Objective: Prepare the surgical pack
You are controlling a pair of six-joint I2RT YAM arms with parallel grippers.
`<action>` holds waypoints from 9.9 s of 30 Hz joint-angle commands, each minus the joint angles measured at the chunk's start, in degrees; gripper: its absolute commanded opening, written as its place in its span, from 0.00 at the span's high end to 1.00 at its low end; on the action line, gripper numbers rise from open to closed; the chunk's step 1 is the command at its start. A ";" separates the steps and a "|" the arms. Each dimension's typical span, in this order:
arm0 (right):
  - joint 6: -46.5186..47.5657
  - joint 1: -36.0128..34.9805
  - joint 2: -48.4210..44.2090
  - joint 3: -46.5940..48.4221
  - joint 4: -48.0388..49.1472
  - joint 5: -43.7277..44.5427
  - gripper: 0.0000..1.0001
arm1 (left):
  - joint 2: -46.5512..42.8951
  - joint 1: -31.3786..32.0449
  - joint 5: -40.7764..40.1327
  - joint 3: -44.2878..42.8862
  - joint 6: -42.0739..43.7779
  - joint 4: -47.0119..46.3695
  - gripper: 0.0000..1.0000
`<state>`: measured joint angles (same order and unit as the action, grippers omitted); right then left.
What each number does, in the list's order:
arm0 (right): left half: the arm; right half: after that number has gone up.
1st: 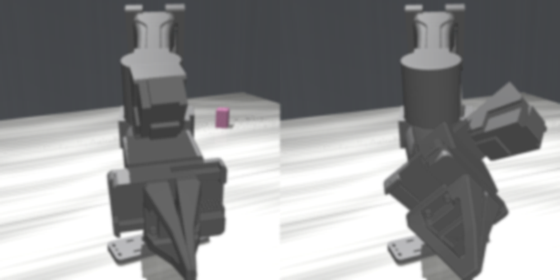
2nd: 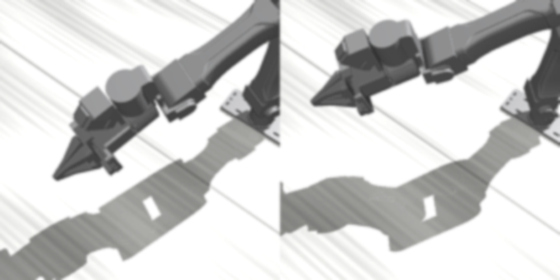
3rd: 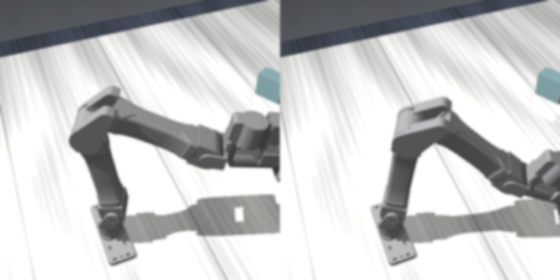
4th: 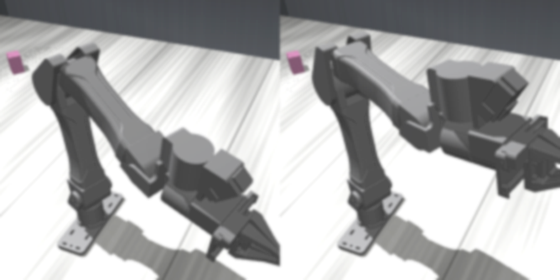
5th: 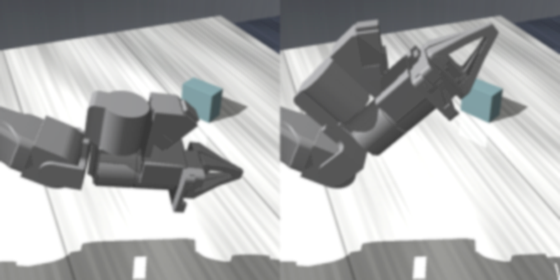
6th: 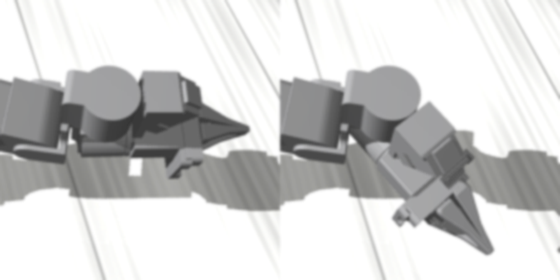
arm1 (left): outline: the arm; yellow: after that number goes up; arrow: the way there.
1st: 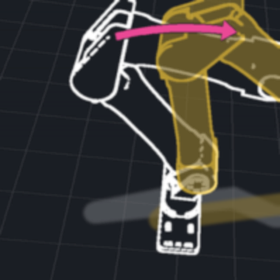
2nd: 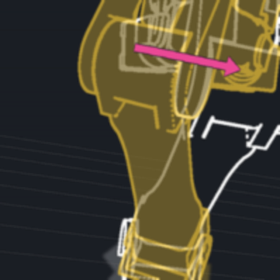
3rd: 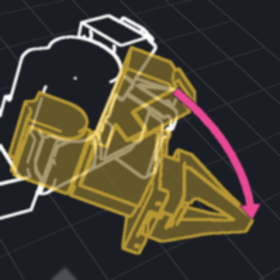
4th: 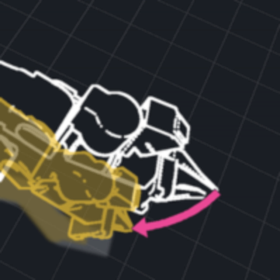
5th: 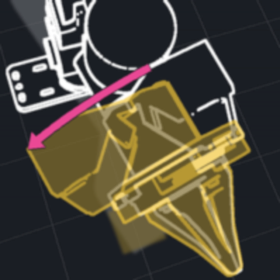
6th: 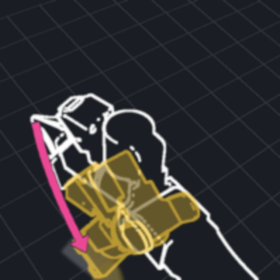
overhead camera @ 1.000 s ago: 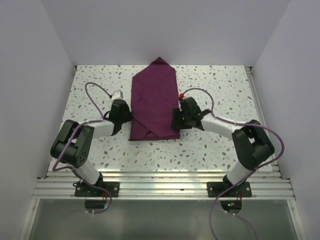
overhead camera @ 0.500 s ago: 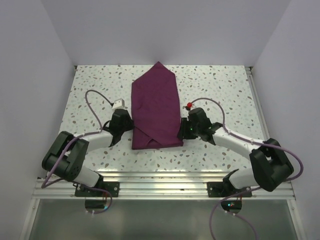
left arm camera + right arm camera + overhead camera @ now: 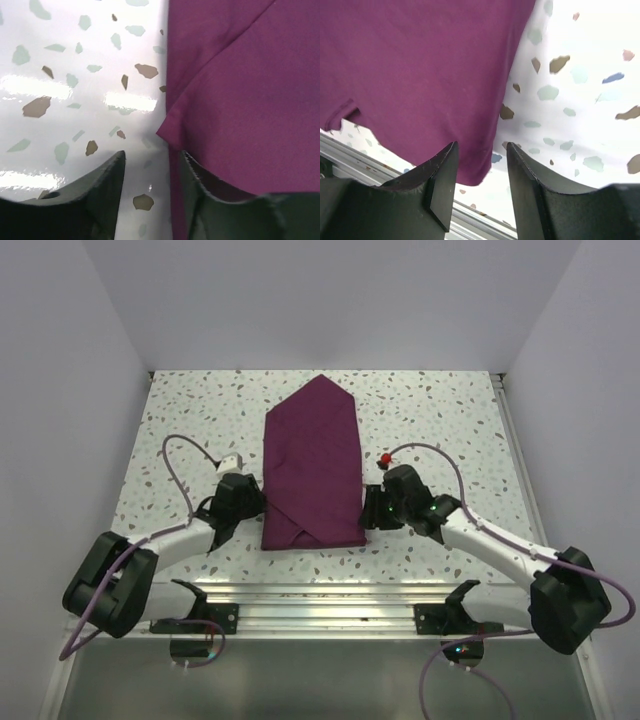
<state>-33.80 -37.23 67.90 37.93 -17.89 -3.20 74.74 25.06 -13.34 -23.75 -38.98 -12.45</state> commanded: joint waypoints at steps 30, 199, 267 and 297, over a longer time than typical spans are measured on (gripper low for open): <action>5.77 24.05 50.81 58.30 5.93 -17.97 0.48 | 36.08 -20.58 24.06 -45.76 9.63 -0.03 0.30; -6.45 10.70 -9.72 -16.84 22.10 -20.09 0.25 | -35.55 -8.63 31.45 19.44 -2.77 3.75 0.30; -21.40 1.83 3.02 5.38 20.06 3.90 0.32 | -10.92 2.44 11.33 10.39 -2.24 -9.97 0.44; 61.30 -4.60 26.23 29.48 6.02 -5.77 0.31 | -6.19 29.35 -8.98 11.27 -21.57 -14.09 0.45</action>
<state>22.59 -40.42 92.86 64.64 -12.43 -11.00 67.64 53.98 -18.13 -11.97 -58.17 -21.91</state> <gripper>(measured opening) 0.698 0.553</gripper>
